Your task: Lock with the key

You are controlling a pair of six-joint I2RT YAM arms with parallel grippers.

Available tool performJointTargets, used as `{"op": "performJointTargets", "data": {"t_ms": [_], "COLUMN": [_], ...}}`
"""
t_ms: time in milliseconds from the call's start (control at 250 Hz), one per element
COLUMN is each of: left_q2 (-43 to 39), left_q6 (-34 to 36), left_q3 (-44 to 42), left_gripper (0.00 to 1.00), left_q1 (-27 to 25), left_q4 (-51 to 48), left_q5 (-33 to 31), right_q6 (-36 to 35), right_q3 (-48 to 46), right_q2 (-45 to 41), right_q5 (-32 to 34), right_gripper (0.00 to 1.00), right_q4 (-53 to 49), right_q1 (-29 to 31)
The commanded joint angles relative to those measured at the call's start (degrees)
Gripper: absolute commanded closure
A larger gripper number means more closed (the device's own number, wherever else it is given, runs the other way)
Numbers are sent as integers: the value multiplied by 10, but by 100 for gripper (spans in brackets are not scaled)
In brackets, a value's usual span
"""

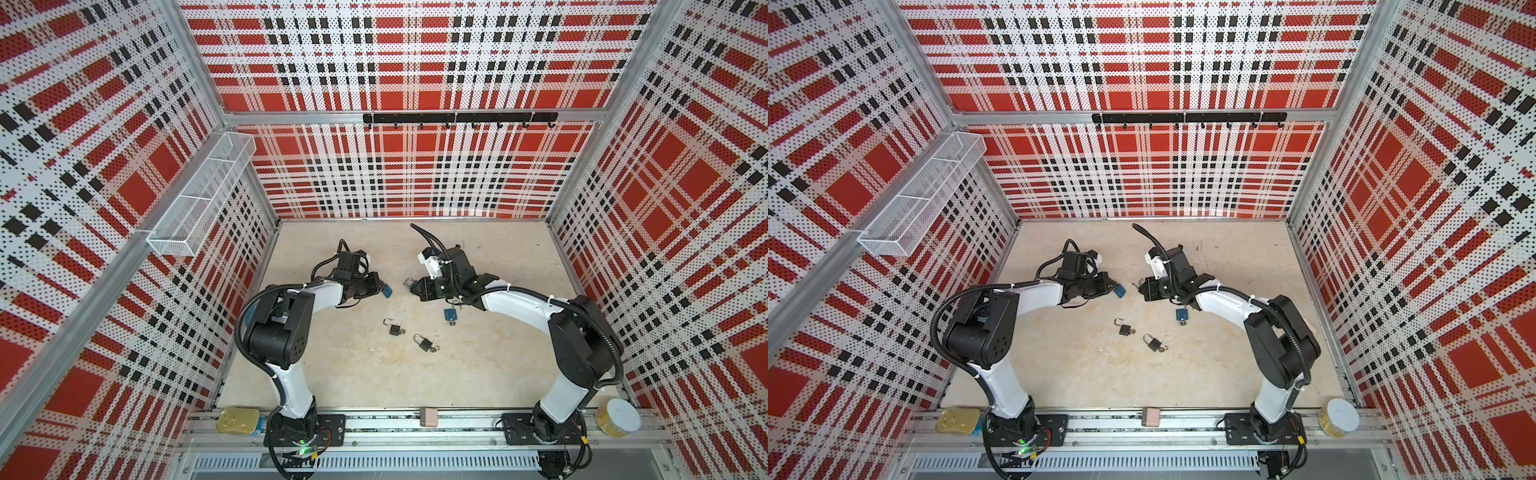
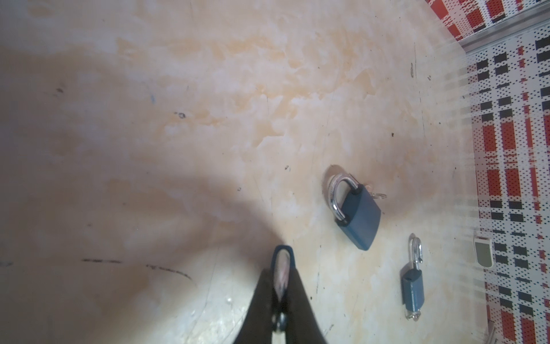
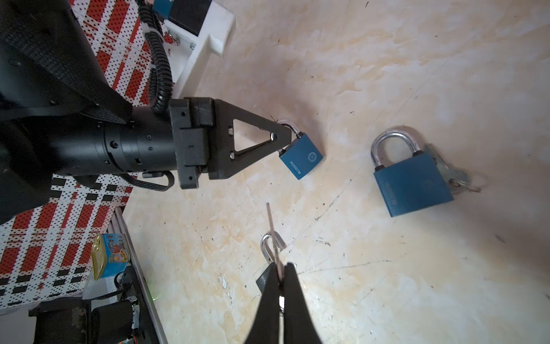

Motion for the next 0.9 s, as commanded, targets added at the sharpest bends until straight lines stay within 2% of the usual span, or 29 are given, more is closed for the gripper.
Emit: {"op": "performJointTargets", "data": {"t_ms": [0,36,188,628,896], "left_q2": [7,6,0,-78,-215], "left_q6": [13,13,11,-2,-37], "left_q3": [10,11,9,-14,-82], "left_gripper": [79,73,62,57,53], "left_q1": [2,2,3,8,19], "left_q4": [11,11,10,10,-3], "left_q5": [-14,-17,-38,-115,-168], "right_q6": [-9,-8,-6,-35,-89], "right_q3": [20,21,32,110,205], "right_q2": [12,14,24,68,134], "right_q5": [-1,-1,-4,4,8], "right_gripper": [100,100,100,100,100], "right_q4": [13,12,11,-28,-105], "right_q1": [5,6,7,8,8]}}
